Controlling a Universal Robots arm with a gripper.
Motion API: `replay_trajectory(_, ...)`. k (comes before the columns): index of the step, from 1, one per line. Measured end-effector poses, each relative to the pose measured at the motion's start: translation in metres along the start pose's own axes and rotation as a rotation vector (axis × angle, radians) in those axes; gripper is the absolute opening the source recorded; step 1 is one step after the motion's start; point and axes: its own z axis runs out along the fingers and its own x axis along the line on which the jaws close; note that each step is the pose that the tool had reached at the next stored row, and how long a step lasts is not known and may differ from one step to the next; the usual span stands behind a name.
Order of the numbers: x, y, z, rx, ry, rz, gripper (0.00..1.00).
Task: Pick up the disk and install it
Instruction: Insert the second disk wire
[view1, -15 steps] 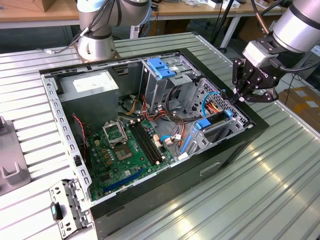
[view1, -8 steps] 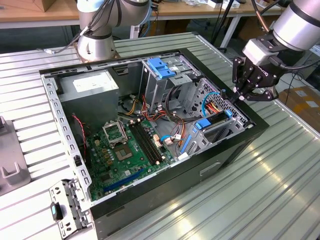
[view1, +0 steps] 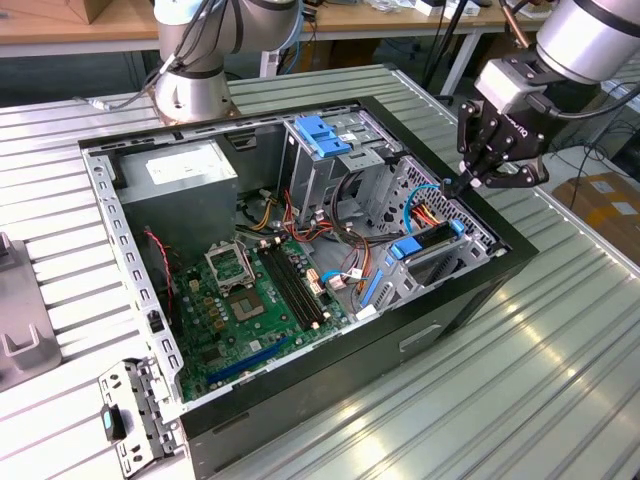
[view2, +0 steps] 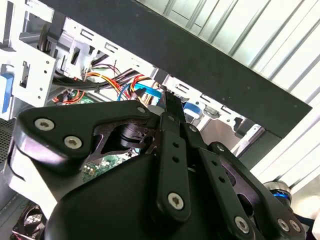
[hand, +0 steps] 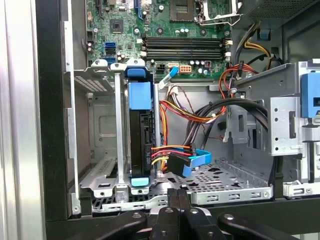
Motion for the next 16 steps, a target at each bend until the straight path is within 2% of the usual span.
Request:
replay_trajectory(4,0.0,0.0004,0.0,0.0,0.0,0.0,0.11)
replay_trajectory(6,0.0,0.0006,0.0,0.0,0.0001,0.0,0.36)
replay_trajectory(7,0.0,0.0006,0.0,0.0,0.0001,0.0,0.36)
replay_trajectory(9,0.0,0.0007,0.0,0.0,0.0001,0.0,0.47)
replay_trajectory(10,0.0,0.0007,0.0,0.0,0.0001,0.0,0.47)
replay_trajectory(11,0.0,0.0008,0.0,0.0,0.0001,0.0,0.54)
replay_trajectory(16,-0.0001,0.0019,-0.0008,0.0001,0.0004,0.0,0.54)
